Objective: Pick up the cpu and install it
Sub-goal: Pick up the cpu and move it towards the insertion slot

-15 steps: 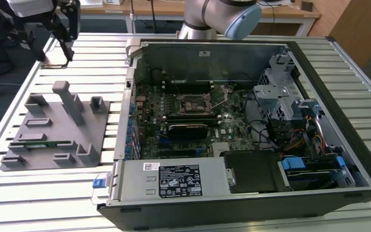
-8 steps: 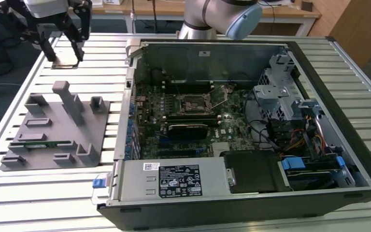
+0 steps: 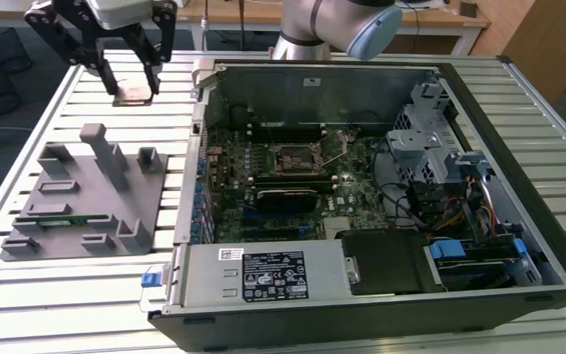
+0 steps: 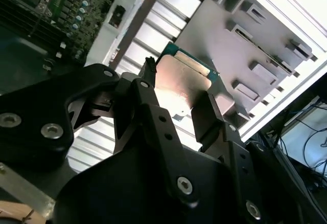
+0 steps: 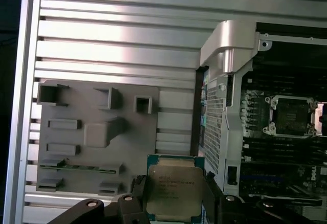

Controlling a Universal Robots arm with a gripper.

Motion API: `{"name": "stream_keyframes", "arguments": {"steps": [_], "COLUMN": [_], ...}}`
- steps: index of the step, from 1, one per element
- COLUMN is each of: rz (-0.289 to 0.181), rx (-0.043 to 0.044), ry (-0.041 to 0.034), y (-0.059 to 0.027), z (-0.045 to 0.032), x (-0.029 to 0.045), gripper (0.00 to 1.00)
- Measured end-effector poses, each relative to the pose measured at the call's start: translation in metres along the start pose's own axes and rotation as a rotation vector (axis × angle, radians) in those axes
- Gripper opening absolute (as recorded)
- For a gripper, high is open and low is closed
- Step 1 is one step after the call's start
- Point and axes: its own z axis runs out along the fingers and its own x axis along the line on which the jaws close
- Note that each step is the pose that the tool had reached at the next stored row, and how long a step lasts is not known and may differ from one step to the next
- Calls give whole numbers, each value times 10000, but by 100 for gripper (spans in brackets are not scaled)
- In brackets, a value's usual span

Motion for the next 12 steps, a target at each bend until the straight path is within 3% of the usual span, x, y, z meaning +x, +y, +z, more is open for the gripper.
{"name": "stream_keyframes", "arguments": {"steps": [12], "rz": [-3], "rx": [4], "ry": [-148], "y": [-32], "z": [31], "x": [-548], "gripper": [53]}}
